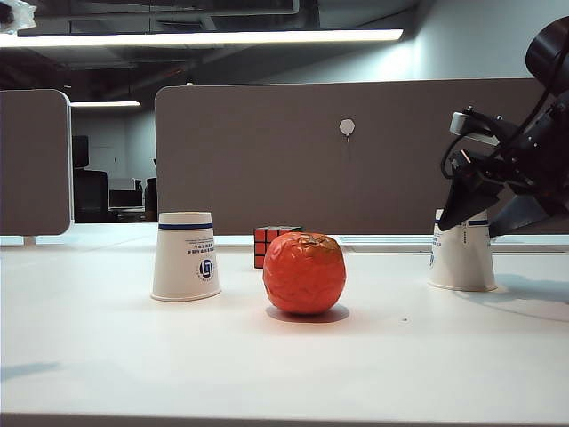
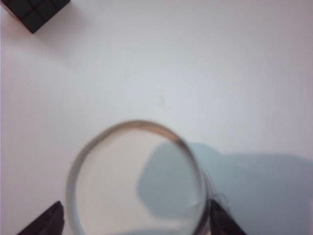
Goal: Carefully pick up the cup on the right and stack it on top of the cup on the left.
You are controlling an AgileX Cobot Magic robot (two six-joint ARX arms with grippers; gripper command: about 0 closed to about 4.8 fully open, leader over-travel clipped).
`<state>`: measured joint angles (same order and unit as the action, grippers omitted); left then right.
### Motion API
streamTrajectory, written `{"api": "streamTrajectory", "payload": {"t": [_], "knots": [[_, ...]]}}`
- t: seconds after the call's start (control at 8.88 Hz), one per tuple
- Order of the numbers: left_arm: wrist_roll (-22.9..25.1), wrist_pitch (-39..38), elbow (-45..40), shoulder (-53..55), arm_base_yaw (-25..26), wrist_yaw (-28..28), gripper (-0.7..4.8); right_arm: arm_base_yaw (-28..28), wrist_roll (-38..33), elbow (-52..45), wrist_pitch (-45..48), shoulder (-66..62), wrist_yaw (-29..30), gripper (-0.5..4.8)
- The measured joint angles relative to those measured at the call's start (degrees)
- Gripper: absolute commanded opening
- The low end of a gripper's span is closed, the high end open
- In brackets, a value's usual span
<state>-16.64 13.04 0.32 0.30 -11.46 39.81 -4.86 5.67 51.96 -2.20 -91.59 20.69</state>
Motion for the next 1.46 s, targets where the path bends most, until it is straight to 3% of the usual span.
{"api": "streamTrajectory", "payload": {"t": [0.34, 0.45, 1.13, 1.24, 1.46], "knots": [[0.0, 0.0, 0.0, 0.0, 0.0, 0.0, -0.02, 0.0, 0.0, 0.0, 3.3, -0.1, -0.1, 3.63], [0.0, 0.0, 0.0, 0.0, 0.0, 0.0, -0.03, 0.0, 0.0, 0.0, 3.3, -0.1, -0.1, 3.23], [0.0, 0.0, 0.0, 0.0, 0.0, 0.0, -0.03, 0.0, 0.0, 0.0, 3.3, -0.1, 0.7, 3.23], [0.0, 0.0, 0.0, 0.0, 0.0, 0.0, -0.03, -0.9, -1.1, 0.4, 6.3, -0.1, 8.9, 3.71], [0.0, 0.0, 0.0, 0.0, 0.0, 0.0, -0.03, -0.8, -1.2, 0.4, 6.1, -0.1, 7.4, 4.0]]}}
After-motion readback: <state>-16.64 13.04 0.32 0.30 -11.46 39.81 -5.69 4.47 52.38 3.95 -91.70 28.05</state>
